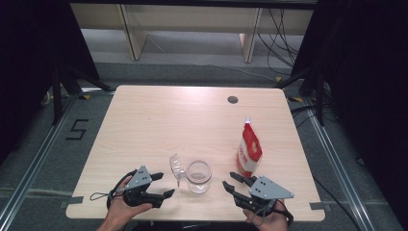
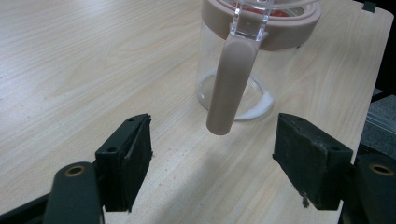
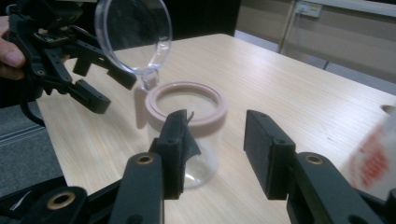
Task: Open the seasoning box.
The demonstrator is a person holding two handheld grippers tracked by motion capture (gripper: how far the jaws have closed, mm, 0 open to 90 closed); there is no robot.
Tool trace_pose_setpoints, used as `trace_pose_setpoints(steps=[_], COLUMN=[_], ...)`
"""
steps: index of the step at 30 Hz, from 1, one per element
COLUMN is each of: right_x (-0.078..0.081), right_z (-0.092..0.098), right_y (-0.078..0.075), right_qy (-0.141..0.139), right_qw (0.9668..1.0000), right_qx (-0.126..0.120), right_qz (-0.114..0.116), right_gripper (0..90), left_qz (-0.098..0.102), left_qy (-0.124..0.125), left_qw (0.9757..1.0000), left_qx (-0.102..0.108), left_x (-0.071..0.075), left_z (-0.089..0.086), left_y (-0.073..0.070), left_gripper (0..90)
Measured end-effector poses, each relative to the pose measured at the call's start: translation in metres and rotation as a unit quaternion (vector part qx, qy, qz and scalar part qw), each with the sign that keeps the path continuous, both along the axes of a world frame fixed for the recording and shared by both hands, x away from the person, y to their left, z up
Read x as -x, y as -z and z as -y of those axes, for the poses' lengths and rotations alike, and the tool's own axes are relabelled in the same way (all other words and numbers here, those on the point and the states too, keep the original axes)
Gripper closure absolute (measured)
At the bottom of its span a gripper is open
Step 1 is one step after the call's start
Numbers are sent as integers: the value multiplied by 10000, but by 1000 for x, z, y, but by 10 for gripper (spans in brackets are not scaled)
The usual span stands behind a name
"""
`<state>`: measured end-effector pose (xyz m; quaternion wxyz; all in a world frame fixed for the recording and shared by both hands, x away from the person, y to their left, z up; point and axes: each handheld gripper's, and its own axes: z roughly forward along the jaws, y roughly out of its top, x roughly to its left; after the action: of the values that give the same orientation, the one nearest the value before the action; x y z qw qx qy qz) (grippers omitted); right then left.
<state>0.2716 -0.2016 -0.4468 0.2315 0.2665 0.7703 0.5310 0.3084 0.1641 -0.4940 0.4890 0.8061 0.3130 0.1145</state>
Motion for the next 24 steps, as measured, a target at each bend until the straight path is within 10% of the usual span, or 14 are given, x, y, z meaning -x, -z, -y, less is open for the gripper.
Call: trace_pose_setpoints(steps=[24], right_x=[6], right_z=[49], right_y=[7], right_qy=[1170], right_qw=[9927], right_qx=[-60], right_qz=[-295], right_gripper=[454], left_qz=[-23], left_qy=[-12], left_qw=[10000], left_qx=[35], left_x=[0], left_z=[-1], left_y=[0], left_gripper=[263])
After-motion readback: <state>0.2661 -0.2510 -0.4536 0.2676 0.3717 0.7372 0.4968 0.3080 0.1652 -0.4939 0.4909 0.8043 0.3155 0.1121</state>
